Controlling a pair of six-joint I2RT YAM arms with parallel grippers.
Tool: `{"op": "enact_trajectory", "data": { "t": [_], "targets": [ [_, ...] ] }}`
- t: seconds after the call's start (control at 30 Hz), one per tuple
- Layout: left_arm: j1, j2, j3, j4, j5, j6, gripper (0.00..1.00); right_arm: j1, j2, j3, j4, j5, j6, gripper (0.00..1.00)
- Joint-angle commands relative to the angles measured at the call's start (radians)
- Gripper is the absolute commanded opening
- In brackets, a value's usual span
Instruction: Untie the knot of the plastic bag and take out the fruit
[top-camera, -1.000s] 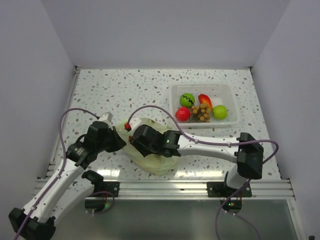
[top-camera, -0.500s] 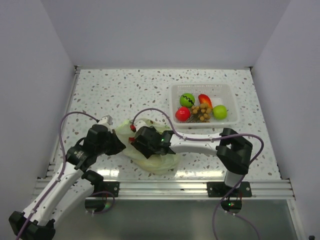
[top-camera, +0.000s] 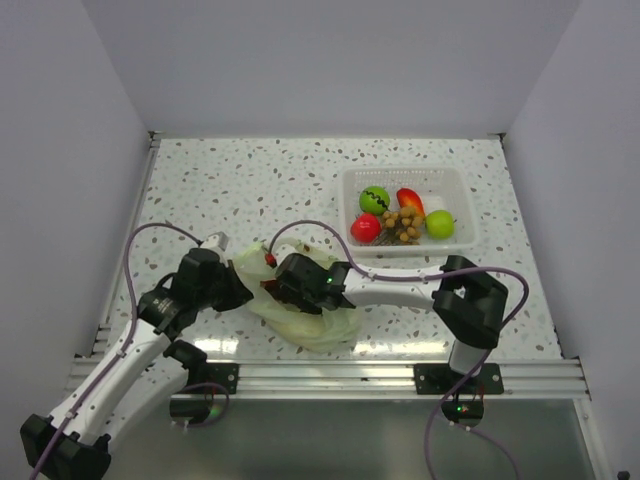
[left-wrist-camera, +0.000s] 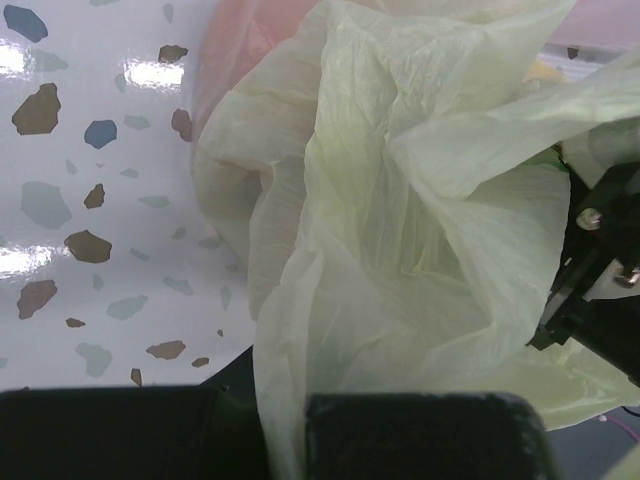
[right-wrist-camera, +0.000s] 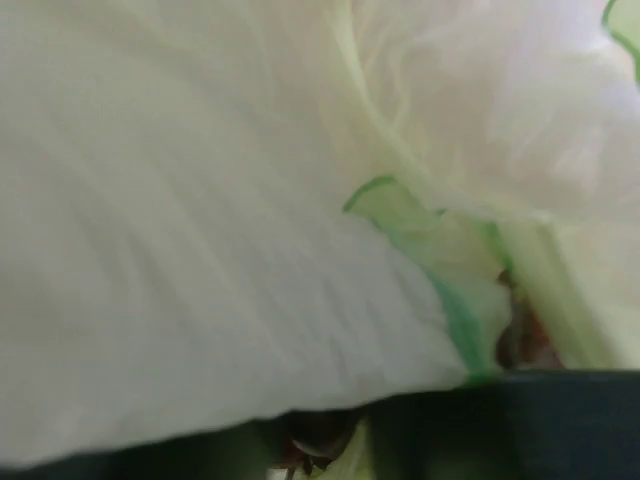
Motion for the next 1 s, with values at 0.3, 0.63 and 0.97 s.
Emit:
{"op": "enact_trajectory", "data": {
  "t": [0.3, 0.63, 0.97],
  "targets": [
    [-0.004, 0.099, 0.123, 0.047, -0.070, 0.013, 0.00, -0.001, -0.214, 0.094, 0.053, -0.186, -0.137, 0.00],
    [-0.002, 0.180, 0.197, 0.023, -0.216, 0.052, 0.00, -0.008, -0.393, 0.017, 0.245, -0.186, -0.125, 0.00],
    [0.002, 0.145, 0.153, -0.035, -0.290, 0.037, 0.00, -0.046, -0.539, -0.022, 0.432, 0.033, -0.063, 0.00]
  ]
}}
